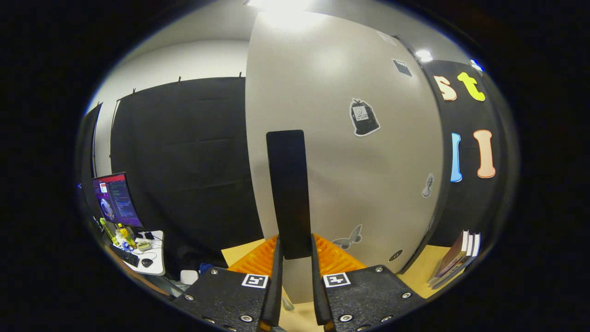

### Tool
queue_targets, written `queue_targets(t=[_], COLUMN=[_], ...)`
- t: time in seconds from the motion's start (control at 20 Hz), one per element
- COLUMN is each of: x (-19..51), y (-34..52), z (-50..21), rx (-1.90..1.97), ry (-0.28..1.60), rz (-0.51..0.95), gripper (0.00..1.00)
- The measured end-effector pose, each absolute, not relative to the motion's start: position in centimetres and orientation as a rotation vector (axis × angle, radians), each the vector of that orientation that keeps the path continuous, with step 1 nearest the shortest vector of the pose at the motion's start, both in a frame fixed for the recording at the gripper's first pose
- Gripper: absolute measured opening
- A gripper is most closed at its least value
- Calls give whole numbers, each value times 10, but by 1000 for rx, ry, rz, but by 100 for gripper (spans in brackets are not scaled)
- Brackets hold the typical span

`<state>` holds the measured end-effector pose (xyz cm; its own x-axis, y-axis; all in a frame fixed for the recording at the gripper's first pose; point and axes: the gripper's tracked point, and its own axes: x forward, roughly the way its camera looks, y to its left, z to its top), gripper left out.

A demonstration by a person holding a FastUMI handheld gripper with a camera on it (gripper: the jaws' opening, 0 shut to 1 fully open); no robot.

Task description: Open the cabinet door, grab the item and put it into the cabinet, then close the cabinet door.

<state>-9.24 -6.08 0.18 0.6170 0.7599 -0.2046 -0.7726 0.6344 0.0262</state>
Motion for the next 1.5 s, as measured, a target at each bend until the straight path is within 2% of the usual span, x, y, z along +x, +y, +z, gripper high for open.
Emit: queue_targets(t=[0.35,0.65,0.95,1.2,1.5], x=[-110,-109,-102,-100,-116], y=[-118,-161,-211,-211,-219], z=[5,-8,2,6,16], rx=[-31,-18,122,-18,-7], ry=[200,227,223,110,14], rz=[833,681,523,438,244], gripper=[31,32,47,82,86])
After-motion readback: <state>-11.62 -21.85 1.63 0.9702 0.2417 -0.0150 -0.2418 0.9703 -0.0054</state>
